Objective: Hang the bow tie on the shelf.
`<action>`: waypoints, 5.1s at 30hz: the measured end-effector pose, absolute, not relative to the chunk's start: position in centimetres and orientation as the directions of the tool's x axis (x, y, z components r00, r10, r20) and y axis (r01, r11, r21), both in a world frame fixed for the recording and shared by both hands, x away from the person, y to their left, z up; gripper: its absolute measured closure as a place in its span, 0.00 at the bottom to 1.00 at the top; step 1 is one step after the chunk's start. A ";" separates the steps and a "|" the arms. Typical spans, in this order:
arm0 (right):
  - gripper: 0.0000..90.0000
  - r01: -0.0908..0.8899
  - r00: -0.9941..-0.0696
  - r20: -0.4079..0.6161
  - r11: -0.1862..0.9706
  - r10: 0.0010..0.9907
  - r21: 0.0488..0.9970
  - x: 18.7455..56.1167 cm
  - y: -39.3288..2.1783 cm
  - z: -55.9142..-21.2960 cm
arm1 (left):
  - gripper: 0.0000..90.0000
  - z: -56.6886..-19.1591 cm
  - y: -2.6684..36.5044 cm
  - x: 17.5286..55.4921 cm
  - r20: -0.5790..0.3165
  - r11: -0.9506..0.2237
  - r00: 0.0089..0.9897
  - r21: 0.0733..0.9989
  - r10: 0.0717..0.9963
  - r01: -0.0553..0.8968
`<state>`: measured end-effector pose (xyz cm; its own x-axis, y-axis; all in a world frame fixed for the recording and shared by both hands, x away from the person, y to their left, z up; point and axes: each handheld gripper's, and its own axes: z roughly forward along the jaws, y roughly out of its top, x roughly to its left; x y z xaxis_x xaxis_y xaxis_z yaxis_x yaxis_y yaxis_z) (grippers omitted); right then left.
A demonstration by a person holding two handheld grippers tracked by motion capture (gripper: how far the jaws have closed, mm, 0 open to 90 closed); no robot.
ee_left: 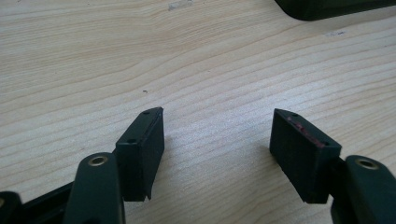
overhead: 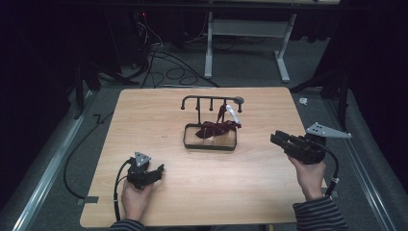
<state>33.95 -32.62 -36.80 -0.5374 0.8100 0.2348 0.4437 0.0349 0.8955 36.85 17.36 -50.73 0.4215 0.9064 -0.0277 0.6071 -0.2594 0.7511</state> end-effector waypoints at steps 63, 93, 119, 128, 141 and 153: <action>0.74 0.547 -0.495 0.320 0.004 0.808 0.837 33.0 -32.2 -42.8 | 0.40 -50.7 17.4 36.8 -0.029 -0.259 0.422 0.751 0.906 0.607; 0.73 0.596 -0.472 0.338 0.013 0.815 0.803 33.9 -31.4 -45.2 | 0.40 -50.7 17.3 36.8 -0.027 -0.261 0.422 0.750 0.906 0.608; 0.72 0.633 -0.436 0.330 0.024 0.837 0.774 34.8 -30.9 -47.3 | 0.40 -50.7 17.3 36.8 -0.024 -0.263 0.422 0.750 0.906 0.607; 0.72 0.645 -0.428 0.331 0.028 0.841 0.763 35.1 -30.8 -47.8 | 0.40 -50.7 17.3 36.8 -0.024 -0.263 0.422 0.750 0.906 0.607; 0.72 0.657 -0.418 0.302 0.056 0.857 0.752 35.7 -30.5 -48.8 | 0.40 -50.7 17.3 36.8 -0.019 -0.267 0.423 0.748 0.906 0.607; 0.71 0.665 -0.406 0.277 0.074 0.871 0.743 36.0 -30.2 -49.6 | 0.40 -50.7 17.3 36.8 -0.018 -0.268 0.423 0.749 0.906 0.606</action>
<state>35.99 -30.16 -49.57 -0.4065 0.8708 0.2767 0.6647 0.0741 0.7434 36.84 17.30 -50.72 0.4230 0.9059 -0.0184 0.6061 -0.2678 0.7490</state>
